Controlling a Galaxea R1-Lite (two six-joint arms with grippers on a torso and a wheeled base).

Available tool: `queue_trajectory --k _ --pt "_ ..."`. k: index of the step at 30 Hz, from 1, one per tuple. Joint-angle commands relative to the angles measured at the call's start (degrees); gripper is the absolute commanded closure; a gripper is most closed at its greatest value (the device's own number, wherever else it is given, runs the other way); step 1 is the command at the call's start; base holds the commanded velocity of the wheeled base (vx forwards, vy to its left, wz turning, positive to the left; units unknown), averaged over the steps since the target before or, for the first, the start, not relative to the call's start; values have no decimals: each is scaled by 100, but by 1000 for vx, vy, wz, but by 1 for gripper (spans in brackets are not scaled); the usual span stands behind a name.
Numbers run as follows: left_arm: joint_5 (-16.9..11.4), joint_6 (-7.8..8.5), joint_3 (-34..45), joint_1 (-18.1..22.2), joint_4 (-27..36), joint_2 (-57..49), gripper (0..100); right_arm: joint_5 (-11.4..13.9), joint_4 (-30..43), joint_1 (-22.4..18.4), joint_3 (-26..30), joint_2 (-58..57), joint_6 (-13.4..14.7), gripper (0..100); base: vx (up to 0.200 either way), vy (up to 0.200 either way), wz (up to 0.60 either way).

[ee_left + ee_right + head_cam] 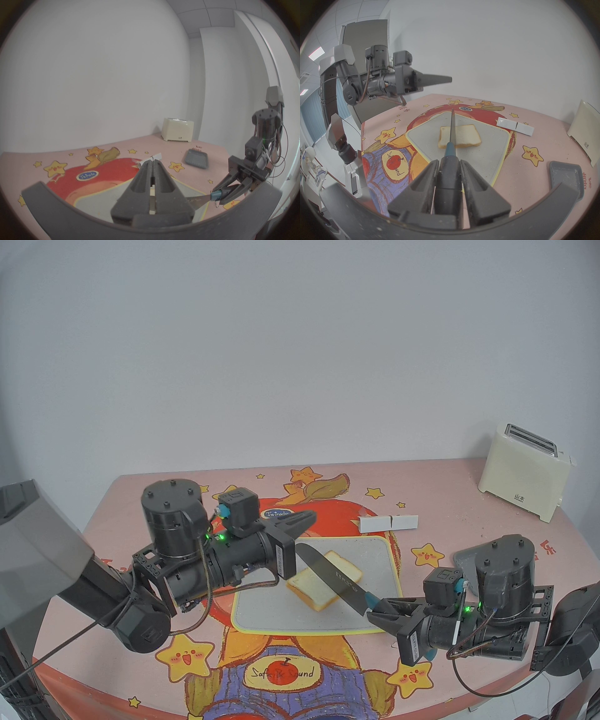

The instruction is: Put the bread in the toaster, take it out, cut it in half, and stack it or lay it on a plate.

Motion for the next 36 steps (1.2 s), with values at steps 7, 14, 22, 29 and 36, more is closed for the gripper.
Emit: queue_trajectory --k 7,14,22,29,36 --pt "10 14 33 -90 -46 279 100 -2 -3 2 1 8 8 100 0 0 0" --pt "10 23 156 -90 -46 288 100 -2 -3 2 1 17 8 100 0 0 0" --pt "1 14 121 -90 -46 288 100 -2 -3 2 1 8 8 100 0 0 0" --pt "1 14 7 -99 -46 394 100 -2 -3 2 1 8 8 100 0 0 0" --pt "10 14 -239 -99 -55 719 100 -2 -3 2 1 0 8 100 0 0 0"
